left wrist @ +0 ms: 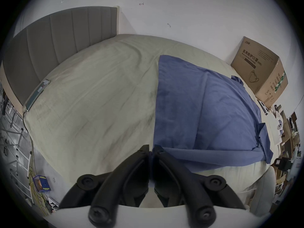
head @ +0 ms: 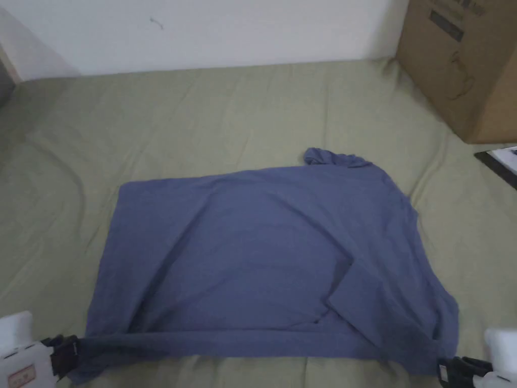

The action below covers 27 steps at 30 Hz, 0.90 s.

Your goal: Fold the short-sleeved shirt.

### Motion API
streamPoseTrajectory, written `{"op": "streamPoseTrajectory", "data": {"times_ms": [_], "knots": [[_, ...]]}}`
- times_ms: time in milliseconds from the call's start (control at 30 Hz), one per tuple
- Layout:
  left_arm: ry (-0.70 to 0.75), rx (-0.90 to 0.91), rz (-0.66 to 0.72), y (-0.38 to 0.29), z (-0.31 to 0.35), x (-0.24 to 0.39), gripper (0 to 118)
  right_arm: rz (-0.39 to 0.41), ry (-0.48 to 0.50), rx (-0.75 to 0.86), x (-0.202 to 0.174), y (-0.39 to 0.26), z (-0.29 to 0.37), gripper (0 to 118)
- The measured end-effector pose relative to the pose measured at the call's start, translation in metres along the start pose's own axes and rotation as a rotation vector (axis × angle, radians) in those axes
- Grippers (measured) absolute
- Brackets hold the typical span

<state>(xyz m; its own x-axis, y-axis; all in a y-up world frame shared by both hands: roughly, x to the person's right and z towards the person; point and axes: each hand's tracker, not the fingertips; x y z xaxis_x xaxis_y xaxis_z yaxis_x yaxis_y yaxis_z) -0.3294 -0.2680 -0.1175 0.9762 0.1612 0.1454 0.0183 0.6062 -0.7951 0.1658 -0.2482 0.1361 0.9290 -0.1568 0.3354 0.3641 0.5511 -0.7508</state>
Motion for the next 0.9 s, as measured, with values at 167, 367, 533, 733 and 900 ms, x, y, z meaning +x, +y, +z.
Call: {"op": "streamPoseTrajectory", "data": {"times_ms": [167,367,533,733,900], "knots": [[0.006,0.007,-0.012,-0.002,0.006,0.007,3,0.104,-0.066,-0.054,0.002,0.000,-0.006,106],[0.018,-0.012,-0.014,-0.005,0.006,0.011,3,0.325,-0.070,-0.013,-0.014,0.012,-0.020,105],[0.016,-0.021,-0.013,-0.005,0.005,0.010,3,0.365,-0.045,-0.014,-0.017,0.030,-0.053,99],[0.018,-0.037,-0.015,-0.003,0.004,0.011,3,0.297,-0.019,-0.087,-0.009,0.032,-0.071,22],[0.029,-0.048,-0.031,-0.002,0.003,0.014,3,0.278,0.012,-0.063,-0.008,0.036,-0.053,18]]}}
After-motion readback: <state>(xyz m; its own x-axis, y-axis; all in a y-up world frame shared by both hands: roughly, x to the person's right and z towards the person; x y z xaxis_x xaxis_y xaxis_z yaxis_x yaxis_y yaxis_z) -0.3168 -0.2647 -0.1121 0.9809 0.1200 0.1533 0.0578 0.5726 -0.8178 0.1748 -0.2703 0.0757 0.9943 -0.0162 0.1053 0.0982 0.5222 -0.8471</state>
